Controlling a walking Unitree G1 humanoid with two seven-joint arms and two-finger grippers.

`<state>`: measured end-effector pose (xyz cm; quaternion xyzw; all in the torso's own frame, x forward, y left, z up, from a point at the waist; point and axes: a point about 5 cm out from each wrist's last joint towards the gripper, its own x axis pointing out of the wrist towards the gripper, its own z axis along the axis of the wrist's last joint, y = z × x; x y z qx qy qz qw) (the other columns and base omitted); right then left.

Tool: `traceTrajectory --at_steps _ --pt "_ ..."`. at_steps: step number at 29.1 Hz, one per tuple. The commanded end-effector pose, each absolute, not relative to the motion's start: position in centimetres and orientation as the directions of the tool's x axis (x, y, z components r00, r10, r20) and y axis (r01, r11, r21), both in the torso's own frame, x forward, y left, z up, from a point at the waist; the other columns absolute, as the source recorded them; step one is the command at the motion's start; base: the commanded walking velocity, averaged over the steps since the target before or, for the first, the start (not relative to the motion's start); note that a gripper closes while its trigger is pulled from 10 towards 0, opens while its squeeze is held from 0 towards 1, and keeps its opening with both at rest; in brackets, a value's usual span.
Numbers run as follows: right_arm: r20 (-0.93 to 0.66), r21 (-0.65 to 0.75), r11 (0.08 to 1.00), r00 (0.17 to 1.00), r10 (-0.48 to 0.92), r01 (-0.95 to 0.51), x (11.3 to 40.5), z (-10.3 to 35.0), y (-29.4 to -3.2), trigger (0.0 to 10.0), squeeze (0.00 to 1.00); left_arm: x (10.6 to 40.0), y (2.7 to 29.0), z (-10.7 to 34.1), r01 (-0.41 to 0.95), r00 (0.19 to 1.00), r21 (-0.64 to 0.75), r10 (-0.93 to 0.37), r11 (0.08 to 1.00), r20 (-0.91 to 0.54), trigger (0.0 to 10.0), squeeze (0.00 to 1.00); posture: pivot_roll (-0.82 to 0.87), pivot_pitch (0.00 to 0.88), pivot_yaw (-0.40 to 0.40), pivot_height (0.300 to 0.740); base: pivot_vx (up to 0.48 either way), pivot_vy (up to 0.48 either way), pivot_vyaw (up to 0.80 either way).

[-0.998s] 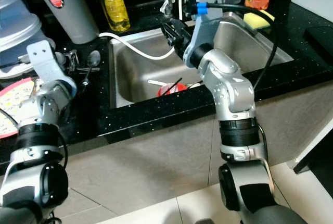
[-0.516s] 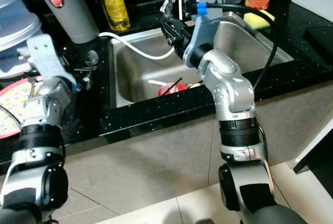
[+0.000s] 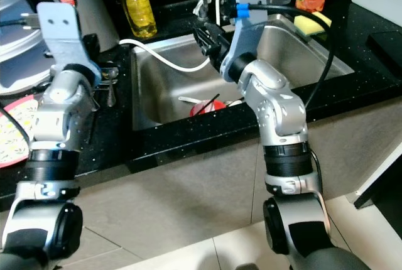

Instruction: Kitchen organization

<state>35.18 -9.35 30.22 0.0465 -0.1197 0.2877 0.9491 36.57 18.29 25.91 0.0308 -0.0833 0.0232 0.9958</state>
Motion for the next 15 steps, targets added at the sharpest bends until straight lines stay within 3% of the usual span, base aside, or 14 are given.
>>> traceTrajectory --at_steps 1,5,6,7,8,10,11,15 --pt "0.255 0.015 0.82 0.795 0.551 -0.572 35.2 30.3 -8.7 10.0 0.0 36.4 17.0 24.8 0.053 0.992 0.032 -0.056 0.998 0.11 0.0 0.0 -0.08 0.0 0.112 0.74 0.0 0.0 0.0" --pt "0.256 0.012 0.821 0.795 0.55 -0.571 35.2 30.4 -8.7 10.0 0.0 36.0 14.7 22.0 0.202 0.979 0.025 -0.201 0.979 -0.03 0.0 0.0 -0.09 0.0 0.117 0.74 0.0 0.0 0.0" --pt "0.257 0.012 0.821 0.795 0.549 -0.57 35.2 30.4 -8.8 10.0 0.0 36.0 14.3 20.7 0.205 0.976 0.062 -0.199 0.977 -0.093 5.8 0.0 -0.09 0.0 0.117 0.74 0.0 0.0 0.0" --pt "0.257 0.012 0.821 0.795 0.549 -0.57 35.2 30.4 -8.8 10.0 0.0 36.0 14.3 20.7 0.205 0.976 0.062 -0.199 0.977 -0.093 5.8 0.0 -0.09 0.0 0.117 0.74 0.0 0.0 0.0" --pt "0.257 0.012 0.822 0.796 0.548 -0.569 35.1 30.4 -8.8 10.0 0.0 36.0 14.3 19.8 0.202 0.975 0.1 -0.189 0.974 -0.12 7.4 0.0 -0.09 0.0 0.117 0.74 0.0 0.0 0.0" --pt "0.257 0.011 0.823 0.797 0.547 -0.568 35.1 30.3 -8.9 10.0 0.0 36.0 14.2 19.3 0.204 0.973 0.114 -0.188 0.972 -0.136 7.8 0.0 -0.09 0.0 0.116 0.74 0.0 0.0 0.0" --pt "0.256 0.011 0.823 0.797 0.547 -0.568 35.1 30.3 -8.9 10.0 0.0 35.9 14.1 19.0 0.217 0.969 0.125 -0.199 0.968 -0.144 10.0 0.0 -0.09 0.0 0.116 0.74 0.0 0.0 0.0" --pt "0.254 0.011 0.823 0.798 0.547 -0.567 35.1 30.3 -9.0 10.0 0.0 35.8 14.4 18.7 0.203 0.973 0.181 -0.177 0.962 -0.151 10.0 0.0 -0.09 0.0 0.114 0.74 0.0 0.0 0.0"
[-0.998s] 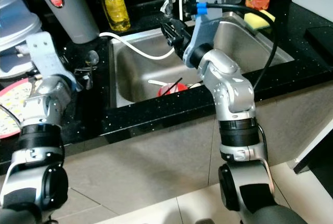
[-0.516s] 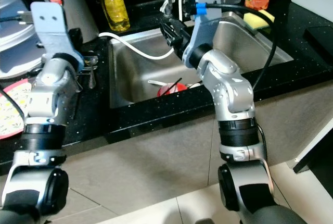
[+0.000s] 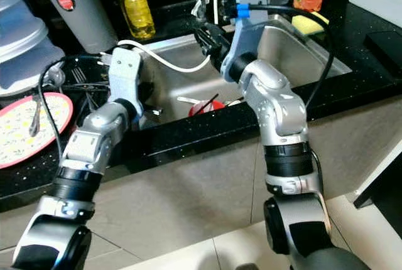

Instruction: Kitchen organization

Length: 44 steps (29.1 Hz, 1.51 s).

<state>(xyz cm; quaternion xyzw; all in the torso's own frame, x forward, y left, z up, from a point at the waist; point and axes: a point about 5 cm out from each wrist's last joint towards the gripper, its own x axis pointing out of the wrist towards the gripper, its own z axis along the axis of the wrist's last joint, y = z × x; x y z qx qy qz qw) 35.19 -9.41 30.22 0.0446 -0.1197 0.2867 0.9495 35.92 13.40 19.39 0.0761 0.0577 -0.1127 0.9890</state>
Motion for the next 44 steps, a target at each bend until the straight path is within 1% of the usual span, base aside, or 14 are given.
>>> traceTrajectory --at_steps 1,9,10,14,18,23,24,26,27,34,35,38,39,44 --pt "0.254 0.011 0.823 0.797 0.547 -0.568 35.1 30.3 -9.0 10.0 0.0 35.9 14.8 18.7 0.179 0.978 0.211 -0.149 0.961 -0.148 10.0 1.0 -0.09 0.0 0.113 0.74 0.0 0.0 0.0" --pt "0.255 0.01 0.819 0.794 0.552 -0.573 35.1 30.3 -8.8 10.0 0.0 35.6 14.9 19.9 0.162 0.987 0.248 -0.151 0.955 -0.062 10.0 1.0 -0.09 0.0 0.109 0.74 0.0 0.0 0.0" --pt "0.255 0.01 0.819 0.793 0.553 -0.574 35.1 30.3 -8.8 10.0 0.0 35.5 15.0 20.8 0.144 0.989 0.229 -0.146 0.963 -0.01 10.0 0.0 -0.08 0.0 0.106 0.74 0.0 0.0 0.0" --pt "0.254 0.009 0.817 0.792 0.556 -0.576 35.1 30.3 -8.7 10.0 0.0 35.7 15.9 22.3 0.085 0.994 0.182 -0.097 0.98 0.058 10.0 0.0 -0.08 0.0 0.105 0.74 0.0 0.0 0.0" --pt "0.254 0.009 0.816 0.79 0.558 -0.578 35.2 30.3 -8.7 10.0 0.0 36.3 17.9 21.6 -0.038 0.999 0.16 0.041 0.986 -0.015 10.0 0.0 -0.08 0.0 0.107 0.74 0.0 0.0 0.0" --pt "0.254 0.01 0.817 0.792 0.556 -0.577 35.3 30.3 -8.6 10.0 0.0 36.6 19.2 20.5 -0.124 0.986 0.114 0.135 0.986 -0.093 10.0 0.0 -0.09 0.0 0.11 0.74 0.0 0.0 0.0" --pt "0.26 0.008 0.815 0.789 0.557 -0.579 35.1 30.5 -8.6 10.0 0.0 36.6 19.4 20.4 -0.142 0.983 0.099 0.152 0.985 -0.099 10.0 0.25 -0.09 0.0 0.111 0.74 0.0 0.0 0.0" --pt "0.264 0.011 0.815 0.787 0.557 -0.58 35.0 30.5 -8.7 10.0 0.0 36.4 19.6 20.3 -0.161 0.981 0.08 0.169 0.984 -0.1 10.0 0.2 -0.09 0.0 0.109 0.74 0.0 0.0 0.0" --pt "0.255 0.011 0.818 0.792 0.554 -0.575 35.1 30.3 -8.7 10.0 0.0 36.5 19.8 20.1 -0.175 0.977 0.074 0.182 0.982 -0.111 10.0 0.0 -0.09 0.0 0.117 0.74 0.0 0.0 0.0" --pt "0.251 0.014 0.824 0.799 0.546 -0.567 35.1 30.2 -8.8 10.0 0.0 36.9 20.4 20.1 -0.211 0.966 0.038 0.214 0.977 -0.144 10.0 0.0 -0.1 0.0 0.121 0.74 0.0 0.0 0.0" --pt "0.252 0.011 0.823 0.798 0.548 -0.569 35.0 30.2 -8.8 10.0 0.0 36.9 20.4 20.1 -0.21 0.966 0.034 0.212 0.977 -0.145 10.0 0.27 -0.09 0.0 0.117 0.74 0.0 0.0 0.0" --pt "0.254 0.008 0.821 0.795 0.551 -0.571 35.0 30.3 -8.8 10.0 0.0 37.0 20.3 20.1 -0.207 0.967 0.032 0.209 0.978 -0.144 10.0 0.27 -0.09 0.0 0.117 0.74 0.0 0.0 0.0" --pt "0.256 0.009 0.819 0.793 0.553 -0.574 34.9 30.3 -8.7 10.0 0.0 37.0 20.4 20.1 -0.21 0.966 0.025 0.211 0.977 -0.147 10.0 1.0 -0.09 0.0 0.114 0.74 0.0 0.0 0.0" --pt "0.255 0.013 0.82 0.795 0.55 -0.572 35.0 30.3 -8.8 10.0 0.0 37.2 20.6 19.5 -0.234 0.956 -0.026 0.225 0.972 -0.188 10.0 1.0 -0.09 0.0 0.113 0.74 0.0 0.0 0.0"
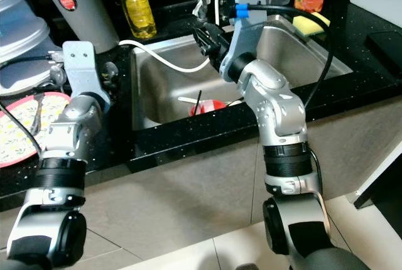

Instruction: Kitchen organization

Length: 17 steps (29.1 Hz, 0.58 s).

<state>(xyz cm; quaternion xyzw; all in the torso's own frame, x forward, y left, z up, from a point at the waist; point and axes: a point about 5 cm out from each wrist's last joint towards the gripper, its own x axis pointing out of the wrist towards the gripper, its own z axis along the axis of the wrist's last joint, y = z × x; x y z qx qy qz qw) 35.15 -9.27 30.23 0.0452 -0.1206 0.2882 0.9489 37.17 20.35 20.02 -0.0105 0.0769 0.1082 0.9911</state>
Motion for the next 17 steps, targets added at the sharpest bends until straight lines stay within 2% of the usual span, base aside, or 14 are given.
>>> traceTrajectory --at_steps 1,2,8,12,13,14,15,16,17 --pt "0.255 0.013 0.82 0.795 0.55 -0.572 35.0 30.3 -8.8 10.0 0.0 37.2 20.7 19.1 -0.235 0.951 -0.054 0.219 0.97 -0.218 10.0 1.0 -0.09 0.0 0.113 0.74 0.0 0.0 0.0" --pt "0.254 0.014 0.82 0.795 0.551 -0.573 35.0 30.3 -8.8 10.0 0.0 37.3 20.6 18.6 -0.235 0.947 -0.087 0.208 0.968 -0.247 10.0 0.0 -0.09 0.0 0.113 0.74 0.0 0.0 0.0" --pt "0.255 0.016 0.817 0.792 0.555 -0.577 35.1 30.4 -8.6 10.0 0.0 37.7 20.5 16.9 -0.283 0.915 -0.196 0.203 0.939 -0.349 10.0 0.0 -0.09 0.0 0.108 0.74 0.0 0.0 0.0" --pt "0.256 0.016 0.817 0.792 0.555 -0.577 35.2 30.4 -8.6 10.0 0.0 37.8 20.3 16.4 -0.275 0.91 -0.214 0.182 0.937 -0.371 10.0 0.0 -0.09 0.0 0.107 0.74 0.0 0.0 0.0" --pt "0.256 0.016 0.817 0.792 0.554 -0.577 35.2 30.4 -8.6 10.0 0.0 37.8 20.2 16.2 -0.274 0.908 -0.222 0.176 0.936 -0.38 5.6 0.0 -0.09 0.0 0.107 0.74 0.0 0.0 0.0" --pt "0.256 0.016 0.817 0.792 0.554 -0.577 35.2 30.4 -8.6 10.0 0.0 37.8 20.2 16.2 -0.274 0.908 -0.222 0.176 0.936 -0.38 5.6 0.0 -0.09 0.0 0.107 0.74 0.0 0.0 0.0" --pt "0.257 0.016 0.817 0.792 0.554 -0.576 35.2 30.4 -8.7 10.0 0.0 37.8 20.2 15.9 -0.277 0.904 -0.231 0.172 0.933 -0.391 1.2 0.0 -0.09 0.0 0.107 0.74 0.0 0.0 0.0" --pt "0.257 0.016 0.817 0.792 0.554 -0.576 35.2 30.4 -8.7 10.0 0.0 37.8 20.2 15.9 -0.277 0.904 -0.231 0.172 0.933 -0.391 1.2 0.0 -0.09 0.0 0.107 0.74 0.0 0.0 0.0" --pt "0.257 0.015 0.817 0.792 0.553 -0.576 35.2 30.5 -8.7 10.0 0.0 37.7 20.2 15.6 -0.282 0.9 -0.232 0.173 0.931 -0.399 0.0 0.0 -0.09 0.0 0.107 0.74 0.0 0.0 0.0"
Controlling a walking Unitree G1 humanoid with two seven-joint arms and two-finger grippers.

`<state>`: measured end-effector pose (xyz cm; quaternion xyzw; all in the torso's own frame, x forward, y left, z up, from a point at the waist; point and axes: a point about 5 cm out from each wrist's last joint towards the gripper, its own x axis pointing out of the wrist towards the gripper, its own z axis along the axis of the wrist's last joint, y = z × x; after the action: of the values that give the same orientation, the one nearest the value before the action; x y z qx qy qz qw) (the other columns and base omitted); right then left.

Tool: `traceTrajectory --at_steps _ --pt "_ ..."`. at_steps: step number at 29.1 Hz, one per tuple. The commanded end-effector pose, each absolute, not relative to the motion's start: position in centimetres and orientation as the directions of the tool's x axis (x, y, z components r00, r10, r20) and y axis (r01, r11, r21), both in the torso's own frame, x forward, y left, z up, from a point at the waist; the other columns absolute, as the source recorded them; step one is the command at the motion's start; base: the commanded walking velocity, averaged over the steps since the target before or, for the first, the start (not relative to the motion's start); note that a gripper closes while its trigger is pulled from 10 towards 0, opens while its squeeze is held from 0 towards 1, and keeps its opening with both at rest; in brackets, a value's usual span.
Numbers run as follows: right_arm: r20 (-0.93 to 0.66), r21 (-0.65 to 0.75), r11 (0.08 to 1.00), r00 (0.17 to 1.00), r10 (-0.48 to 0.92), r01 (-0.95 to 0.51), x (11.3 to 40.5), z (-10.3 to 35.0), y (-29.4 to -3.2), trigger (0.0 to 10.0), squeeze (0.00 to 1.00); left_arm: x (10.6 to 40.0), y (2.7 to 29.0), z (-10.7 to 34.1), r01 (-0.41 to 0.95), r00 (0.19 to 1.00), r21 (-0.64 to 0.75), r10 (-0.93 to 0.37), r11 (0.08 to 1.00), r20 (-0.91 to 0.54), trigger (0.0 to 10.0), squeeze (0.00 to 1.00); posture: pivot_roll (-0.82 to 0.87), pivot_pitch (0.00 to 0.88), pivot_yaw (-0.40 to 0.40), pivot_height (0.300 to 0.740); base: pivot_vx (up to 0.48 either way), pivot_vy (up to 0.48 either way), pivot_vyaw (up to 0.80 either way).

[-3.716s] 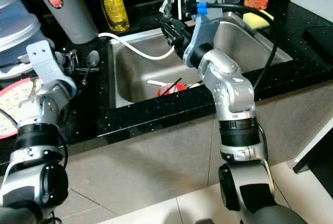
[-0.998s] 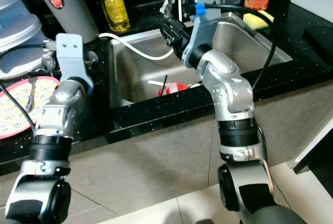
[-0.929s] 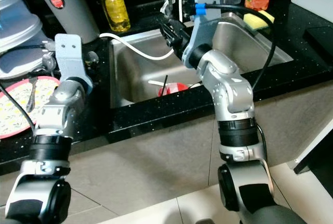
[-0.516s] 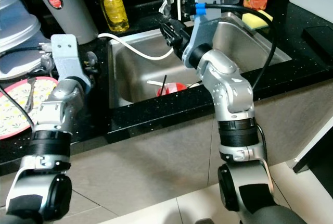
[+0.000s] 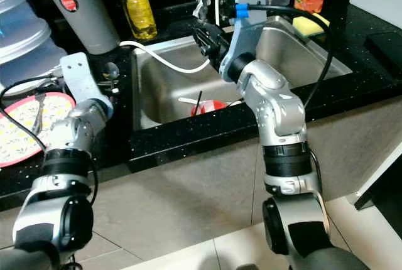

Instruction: Kitchen organization

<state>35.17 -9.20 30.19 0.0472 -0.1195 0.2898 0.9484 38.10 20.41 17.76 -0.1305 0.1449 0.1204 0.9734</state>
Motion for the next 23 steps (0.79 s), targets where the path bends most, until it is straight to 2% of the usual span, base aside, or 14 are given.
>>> traceTrajectory --at_steps 1,4,9,16,19,20,21,23 --pt "0.258 0.016 0.817 0.792 0.554 -0.576 35.2 30.5 -8.7 10.0 0.0 37.6 20.3 15.4 -0.287 0.896 -0.223 0.179 0.932 -0.407 0.0 0.0 -0.09 0.0 0.107 0.74 0.0 0.0 0.0" --pt "0.26 0.015 0.817 0.791 0.554 -0.577 35.2 30.5 -8.7 10.0 0.0 37.5 20.5 15.1 -0.299 0.888 -0.184 0.202 0.936 -0.412 0.0 0.0 -0.09 0.0 0.107 0.74 0.0 0.0 0.0" --pt "0.259 0.014 0.818 0.792 0.553 -0.576 35.2 30.5 -8.7 10.0 0.0 37.3 21.0 15.0 -0.316 0.88 -0.007 0.291 0.949 -0.376 0.0 0.0 -0.09 0.0 0.105 0.74 0.0 0.0 0.0" --pt "0.257 0.012 0.819 0.793 0.552 -0.573 35.2 30.6 -8.8 10.0 0.0 37.3 21.1 14.9 -0.336 0.876 0.018 0.319 0.942 -0.362 0.0 0.0 -0.1 0.0 0.105 0.74 0.0 0.0 0.0" --pt "0.256 0.011 0.82 0.795 0.55 -0.572 35.2 30.6 -8.9 10.0 0.0 37.4 21.0 15.9 -0.329 0.901 0.013 0.318 0.944 -0.296 0.0 0.0 -0.1 0.0 0.105 0.74 0.0 0.0 0.0" --pt "0.256 0.011 0.821 0.795 0.55 -0.571 35.2 30.5 -8.9 10.0 0.0 37.6 20.7 16.8 -0.305 0.924 0.002 0.296 0.952 -0.242 5.6 0.0 -0.1 0.0 0.103 0.74 0.0 0.0 0.0" --pt "0.256 0.01 0.821 0.795 0.55 -0.571 35.2 30.5 -8.9 10.0 0.0 37.7 20.4 17.7 -0.278 0.943 -0.001 0.273 0.961 -0.19 10.0 0.0 -0.1 0.0 0.104 0.74 0.0 0.0 0.0" --pt "0.257 0.01 0.821 0.795 0.55 -0.571 35.2 30.6 -8.9 10.0 0.0 37.8 19.8 19.2 -0.235 0.967 0.001 0.234 0.972 -0.101 10.0 0.0 -0.1 0.0 0.102 0.74 0.0 0.0 0.0"
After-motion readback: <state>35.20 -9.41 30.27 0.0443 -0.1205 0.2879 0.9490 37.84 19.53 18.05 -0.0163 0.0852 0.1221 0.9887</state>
